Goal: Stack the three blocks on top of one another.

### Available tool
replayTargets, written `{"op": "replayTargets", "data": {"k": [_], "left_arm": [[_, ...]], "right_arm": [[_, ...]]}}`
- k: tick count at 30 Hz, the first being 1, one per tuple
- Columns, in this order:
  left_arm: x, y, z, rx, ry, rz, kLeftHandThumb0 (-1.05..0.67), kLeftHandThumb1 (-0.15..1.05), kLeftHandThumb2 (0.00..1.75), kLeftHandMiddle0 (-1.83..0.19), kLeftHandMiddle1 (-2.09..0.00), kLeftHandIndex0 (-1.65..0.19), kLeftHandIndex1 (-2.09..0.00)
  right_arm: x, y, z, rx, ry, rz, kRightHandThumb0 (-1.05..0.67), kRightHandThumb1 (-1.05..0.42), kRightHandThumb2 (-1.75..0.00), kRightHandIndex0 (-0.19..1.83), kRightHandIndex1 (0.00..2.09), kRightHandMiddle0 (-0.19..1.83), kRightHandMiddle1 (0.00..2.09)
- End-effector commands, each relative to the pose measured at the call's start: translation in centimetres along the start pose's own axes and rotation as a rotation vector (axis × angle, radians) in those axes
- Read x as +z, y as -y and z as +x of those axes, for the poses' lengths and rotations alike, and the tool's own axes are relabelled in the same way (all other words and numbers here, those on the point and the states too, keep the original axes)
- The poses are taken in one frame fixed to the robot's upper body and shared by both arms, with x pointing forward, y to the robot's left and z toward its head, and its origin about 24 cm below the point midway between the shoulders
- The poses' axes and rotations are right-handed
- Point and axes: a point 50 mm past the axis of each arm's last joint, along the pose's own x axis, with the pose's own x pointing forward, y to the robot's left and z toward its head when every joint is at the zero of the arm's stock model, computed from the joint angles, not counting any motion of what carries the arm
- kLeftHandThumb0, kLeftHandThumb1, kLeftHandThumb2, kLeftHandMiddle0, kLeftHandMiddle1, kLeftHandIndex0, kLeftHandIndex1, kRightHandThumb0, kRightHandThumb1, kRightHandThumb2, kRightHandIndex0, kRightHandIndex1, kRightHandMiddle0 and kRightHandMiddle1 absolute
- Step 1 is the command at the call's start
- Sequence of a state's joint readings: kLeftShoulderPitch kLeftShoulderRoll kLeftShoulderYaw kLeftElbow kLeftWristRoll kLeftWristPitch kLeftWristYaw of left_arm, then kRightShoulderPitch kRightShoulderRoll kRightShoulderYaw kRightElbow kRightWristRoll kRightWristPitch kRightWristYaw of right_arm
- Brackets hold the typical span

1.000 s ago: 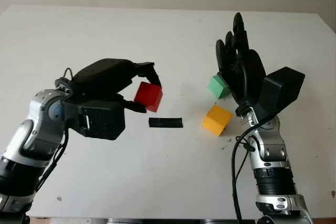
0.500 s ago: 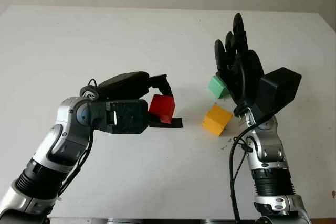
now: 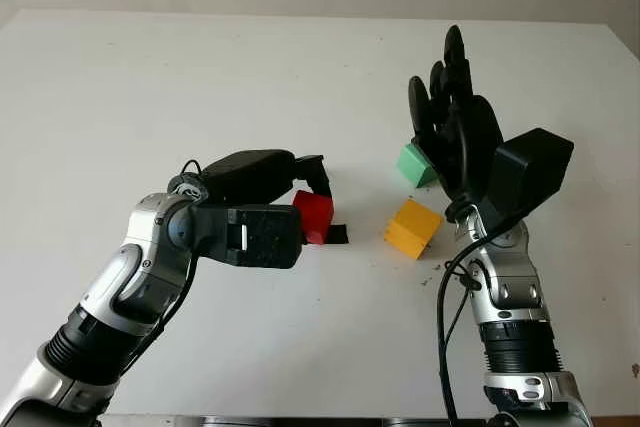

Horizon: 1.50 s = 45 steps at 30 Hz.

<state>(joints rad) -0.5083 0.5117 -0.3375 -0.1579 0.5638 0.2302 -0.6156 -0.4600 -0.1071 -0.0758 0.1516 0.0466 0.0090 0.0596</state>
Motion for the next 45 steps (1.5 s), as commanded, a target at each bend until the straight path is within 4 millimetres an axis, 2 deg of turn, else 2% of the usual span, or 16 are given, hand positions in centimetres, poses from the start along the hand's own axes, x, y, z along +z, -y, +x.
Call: {"op": "replayTargets", "data": {"k": [1,19,24,28,32,40,45], "left_arm": [[0.0,0.1,0.0,-0.005,0.011,0.003,-0.27,1.05,0.09,-0.21,-0.06,-0.25,-1.38],[0.0,0.4,0.0,0.006,0.030,0.016,-0.34,1.05,0.12,-0.19,-0.05,-0.16,-1.47],[-0.1,0.5,0.0,-0.002,0.018,0.015,-0.38,1.05,0.10,-0.14,-0.05,-0.18,-1.21],[0.1,0.6,0.0,-0.012,0.017,0.033,-0.44,1.04,0.06,-0.09,-0.05,-0.19,-0.63],[0.1,0.5,-0.1,-0.007,0.021,0.035,-0.48,1.01,0.05,-0.06,-0.05,-0.19,-0.31],[0.2,0.6,-0.4,0.003,0.048,0.019,-0.55,1.02,0.06,0.01,-0.03,-0.01,-0.08],[0.5,0.1,-0.9,0.005,0.051,-0.015,-0.61,1.01,0.05,0.08,-0.02,0.07,-0.04]], "right_arm": [[0.5,0.0,0.0,0.000,0.021,-0.002,-0.70,-1.05,-0.49,-0.19,0.00,-0.19,0.00],[0.5,-0.1,0.0,-0.003,0.016,-0.006,-0.70,-1.05,-0.49,-0.19,0.00,-0.19,0.00],[0.5,-0.1,0.0,-0.004,0.019,-0.001,-0.70,-1.05,-0.49,-0.19,0.00,-0.19,0.00],[0.4,0.0,0.0,-0.005,0.025,0.007,-0.70,-1.05,-0.49,-0.19,0.00,-0.19,0.01],[0.5,0.0,0.0,0.000,0.026,0.008,-0.68,-1.05,-0.50,-0.19,0.00,-0.19,0.00],[0.3,-0.1,0.0,-0.001,0.034,0.002,-0.69,-1.05,-0.51,-0.19,0.00,-0.19,0.00],[0.3,0.1,0.0,-0.003,0.029,-0.005,-0.68,-1.05,-0.51,-0.19,0.00,-0.19,0.01]]}}
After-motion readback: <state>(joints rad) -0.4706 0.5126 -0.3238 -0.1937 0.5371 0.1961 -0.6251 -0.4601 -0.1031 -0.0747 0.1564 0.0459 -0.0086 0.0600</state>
